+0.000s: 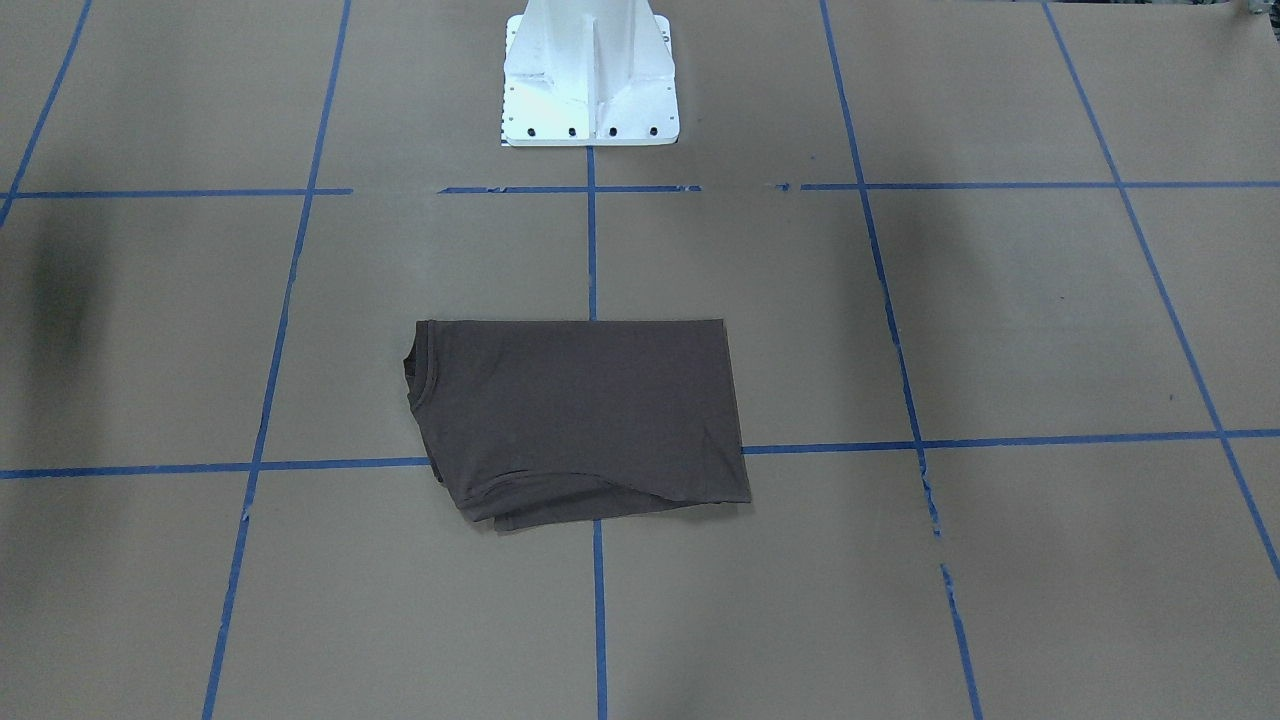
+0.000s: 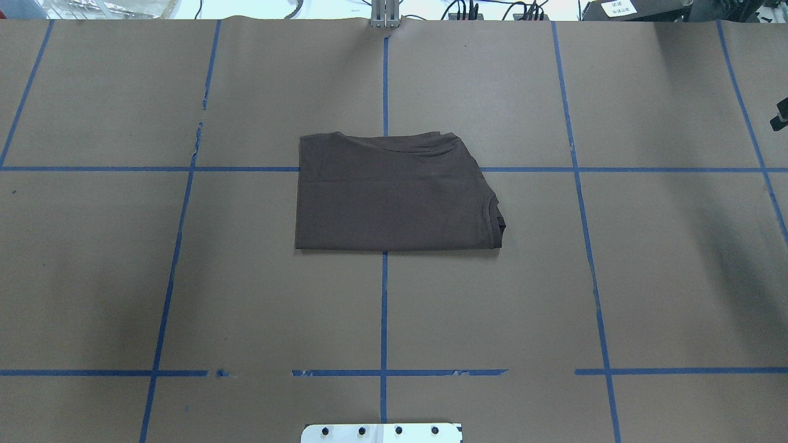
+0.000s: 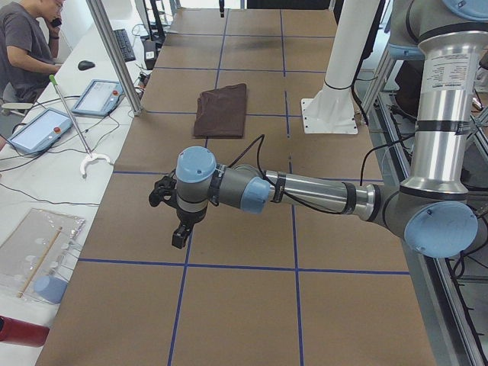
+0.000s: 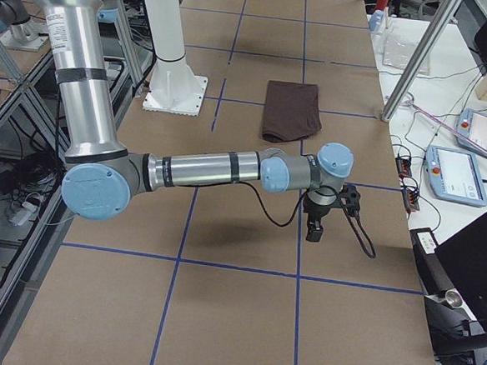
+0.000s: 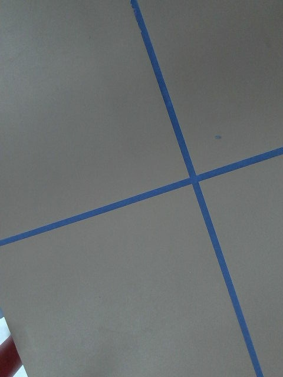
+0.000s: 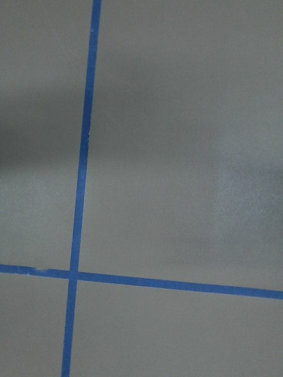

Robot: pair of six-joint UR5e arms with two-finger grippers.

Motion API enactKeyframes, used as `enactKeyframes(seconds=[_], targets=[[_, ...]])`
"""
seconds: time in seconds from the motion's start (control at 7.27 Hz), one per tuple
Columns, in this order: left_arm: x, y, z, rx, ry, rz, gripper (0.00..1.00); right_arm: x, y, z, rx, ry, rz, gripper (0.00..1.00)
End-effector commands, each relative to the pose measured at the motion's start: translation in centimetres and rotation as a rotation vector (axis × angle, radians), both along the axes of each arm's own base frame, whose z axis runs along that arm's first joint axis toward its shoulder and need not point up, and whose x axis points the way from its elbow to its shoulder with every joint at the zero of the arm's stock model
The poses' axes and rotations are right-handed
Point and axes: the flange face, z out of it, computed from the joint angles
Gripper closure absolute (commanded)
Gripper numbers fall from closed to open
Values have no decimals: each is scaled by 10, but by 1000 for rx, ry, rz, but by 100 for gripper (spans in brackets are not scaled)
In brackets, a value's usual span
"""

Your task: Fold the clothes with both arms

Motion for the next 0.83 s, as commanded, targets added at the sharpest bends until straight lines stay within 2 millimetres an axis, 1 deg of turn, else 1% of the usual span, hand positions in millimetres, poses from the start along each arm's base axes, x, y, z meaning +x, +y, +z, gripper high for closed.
enactKeyframes(seconds=[0.0, 0.28, 0.69], targets=[[0, -2, -3, 6, 0, 1, 0, 0, 0, -1, 1, -2, 0, 0], [0, -2, -3, 6, 2, 1, 0, 0, 0, -1, 7, -3, 0, 0], [0, -5, -8, 17, 5, 2, 0, 0, -1, 2, 9, -3, -2, 0]])
